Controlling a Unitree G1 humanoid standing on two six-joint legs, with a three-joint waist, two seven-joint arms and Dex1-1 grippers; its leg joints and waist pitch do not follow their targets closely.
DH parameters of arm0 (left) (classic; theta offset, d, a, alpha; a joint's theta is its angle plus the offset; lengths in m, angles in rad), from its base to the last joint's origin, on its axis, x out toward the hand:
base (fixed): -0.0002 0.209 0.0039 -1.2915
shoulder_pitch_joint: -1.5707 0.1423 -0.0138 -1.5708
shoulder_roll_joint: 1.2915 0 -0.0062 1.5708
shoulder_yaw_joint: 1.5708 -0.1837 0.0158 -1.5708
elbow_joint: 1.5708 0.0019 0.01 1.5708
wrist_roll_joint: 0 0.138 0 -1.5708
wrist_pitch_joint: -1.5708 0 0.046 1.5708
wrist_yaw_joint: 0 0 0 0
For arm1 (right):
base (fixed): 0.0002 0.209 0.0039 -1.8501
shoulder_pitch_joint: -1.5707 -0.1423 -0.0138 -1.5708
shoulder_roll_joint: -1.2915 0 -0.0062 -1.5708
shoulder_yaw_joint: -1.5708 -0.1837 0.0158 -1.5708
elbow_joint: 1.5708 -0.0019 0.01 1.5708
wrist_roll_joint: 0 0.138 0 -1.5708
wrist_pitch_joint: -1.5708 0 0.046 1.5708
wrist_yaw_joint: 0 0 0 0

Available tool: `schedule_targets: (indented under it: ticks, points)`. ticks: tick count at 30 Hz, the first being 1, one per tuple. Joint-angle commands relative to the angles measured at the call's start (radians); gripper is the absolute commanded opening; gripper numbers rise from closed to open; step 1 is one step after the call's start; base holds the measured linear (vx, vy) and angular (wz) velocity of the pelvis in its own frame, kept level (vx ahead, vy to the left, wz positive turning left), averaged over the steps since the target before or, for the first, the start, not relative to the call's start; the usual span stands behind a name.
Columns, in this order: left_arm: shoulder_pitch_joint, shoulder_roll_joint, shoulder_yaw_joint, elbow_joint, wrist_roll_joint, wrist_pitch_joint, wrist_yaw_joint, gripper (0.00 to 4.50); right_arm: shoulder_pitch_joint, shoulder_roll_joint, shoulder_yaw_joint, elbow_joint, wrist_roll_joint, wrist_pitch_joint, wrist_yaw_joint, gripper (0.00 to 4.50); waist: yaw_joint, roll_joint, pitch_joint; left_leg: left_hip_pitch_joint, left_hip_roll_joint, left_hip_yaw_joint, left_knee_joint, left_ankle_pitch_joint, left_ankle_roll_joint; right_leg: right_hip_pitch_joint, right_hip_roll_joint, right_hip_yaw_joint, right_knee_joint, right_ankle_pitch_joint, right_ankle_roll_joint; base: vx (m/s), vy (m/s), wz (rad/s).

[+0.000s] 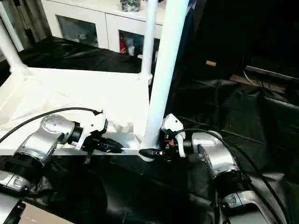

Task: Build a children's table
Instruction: Rotate leg to tighten

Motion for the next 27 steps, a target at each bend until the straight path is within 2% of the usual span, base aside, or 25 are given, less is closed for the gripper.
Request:
schedule_targets:
  ticks: [1,6,8,9,10,11,13,16,17,18,19,20,22,27]
  points:
    - [0.004,-0.023,-0.015,-0.022,-0.003,-0.003,0.017,0.0,0.012,0.005,0.01,-0.03,0.013,0.012,0.011,2.92,0.001,0.004,-0.06,0.005,0.028,0.003,-0.061,-0.18,0.037,0.053,-0.077,0.047,-0.067,-0.183,-0.215,0.0,0.0,0.0]
    - [-0.01,-0.059,0.002,0.0,0.011,0.013,0.111,0.0,0.023,0.038,-0.007,-0.009,0.008,0.02,-0.061,2.7,0.003,0.003,-0.058,0.008,0.028,0.002,-0.062,-0.194,0.031,0.049,-0.078,0.048,-0.074,-0.223,-0.204,0.0,0.0,0.0]
    - [-0.025,-0.1,0.016,0.016,0.019,0.035,0.202,0.0,-0.002,0.103,-0.044,0.073,-0.037,-0.008,-0.265,2.7,-0.004,0.002,-0.056,0.007,0.025,0.0,-0.065,-0.214,0.014,0.047,-0.079,0.047,-0.079,-0.28,-0.187,0.0,0.0,0.0]
    - [-0.026,-0.101,0.016,0.017,0.02,0.036,0.205,0.0,-0.003,0.105,-0.045,0.076,-0.039,-0.009,-0.272,2.7,-0.006,0.002,-0.056,0.008,0.026,-0.002,-0.067,-0.217,0.006,0.046,-0.082,0.047,-0.081,-0.299,-0.18,0.0,0.0,0.0]
    - [-0.034,-0.122,0.021,0.025,0.026,0.047,0.249,0.0,-0.015,0.134,-0.063,0.111,-0.051,-0.014,-0.362,2.69,-0.009,-0.001,-0.056,0.008,0.024,-0.001,-0.066,-0.225,0.003,0.045,-0.08,0.046,-0.083,-0.318,-0.175,0.0,0.0,0.0]
    - [-0.046,-0.162,0.027,0.038,0.038,0.061,0.324,0.0,-0.03,0.184,-0.084,0.15,-0.064,-0.014,-0.486,2.69,-0.015,0.001,-0.056,0.006,0.023,-0.006,-0.068,-0.232,-0.011,0.048,-0.082,0.045,-0.086,-0.368,-0.152,0.0,0.0,0.0]
    - [-0.046,-0.162,0.027,0.038,0.038,0.061,0.324,0.0,-0.03,0.184,-0.084,0.15,-0.064,-0.014,-0.486,2.69,-0.019,0.0,-0.055,0.01,0.022,-0.005,-0.067,-0.248,-0.012,0.043,-0.081,0.045,-0.093,-0.4,-0.14,0.0,0.0,0.0]
    - [-0.059,-0.194,0.031,0.053,0.047,0.073,0.383,0.0,-0.043,0.223,-0.098,0.172,-0.077,-0.007,-0.584,2.68,-0.021,0.002,-0.056,0.008,0.022,-0.004,-0.067,-0.233,-0.001,0.043,-0.078,0.048,-0.09,-0.351,-0.146,0.0,0.0,0.0]
    - [-0.067,-0.229,0.029,0.056,0.048,0.08,0.421,0.0,-0.061,0.266,-0.108,0.195,-0.081,0.008,-0.661,2.68,-0.022,0.002,-0.058,0.006,0.022,-0.003,-0.067,-0.221,0.004,0.045,-0.077,0.049,-0.086,-0.315,-0.155,0.0,0.0,0.0]
    - [-0.068,-0.23,0.029,0.056,0.048,0.08,0.422,0.0,-0.062,0.267,-0.108,0.196,-0.081,0.009,-0.663,2.68,-0.024,0.008,-0.058,0.005,0.023,-0.004,-0.067,-0.211,0.0,0.045,-0.077,0.049,-0.082,-0.296,-0.16,0.0,0.0,0.0]
    - [-0.071,-0.245,0.028,0.057,0.048,0.083,0.438,0.0,-0.071,0.287,-0.114,0.209,-0.084,0.013,-0.697,2.68,-0.026,0.006,-0.057,0.005,0.022,-0.004,-0.068,-0.214,-0.003,0.045,-0.076,0.048,-0.084,-0.29,-0.165,0.0,0.0,0.0]
    - [-0.077,-0.275,0.022,0.058,0.055,0.088,0.466,0.0,-0.089,0.323,-0.102,0.232,-0.109,-0.006,-0.751,2.68,-0.028,0.009,-0.058,0.006,0.021,-0.004,-0.068,-0.215,-0.007,0.045,-0.076,0.048,-0.082,-0.285,-0.168,0.0,0.0,0.0]
    - [-0.078,-0.285,0.018,0.057,0.06,0.089,0.473,0.0,-0.097,0.336,-0.094,0.238,-0.114,-0.026,-0.749,3.24,-0.031,0.009,-0.059,0.005,0.021,-0.003,-0.067,-0.22,-0.009,0.047,-0.076,0.048,-0.083,-0.277,-0.17,0.0,0.0,0.0]
    - [-0.064,-0.258,0.003,0.042,0.069,0.085,0.434,0.0,-0.1,0.324,-0.115,0.221,-0.068,-0.047,-0.676,3.64,-0.028,0.012,-0.06,0.005,0.022,-0.003,-0.067,-0.214,0.011,0.049,-0.075,0.049,-0.08,-0.232,-0.179,0.0,0.0,0.0]
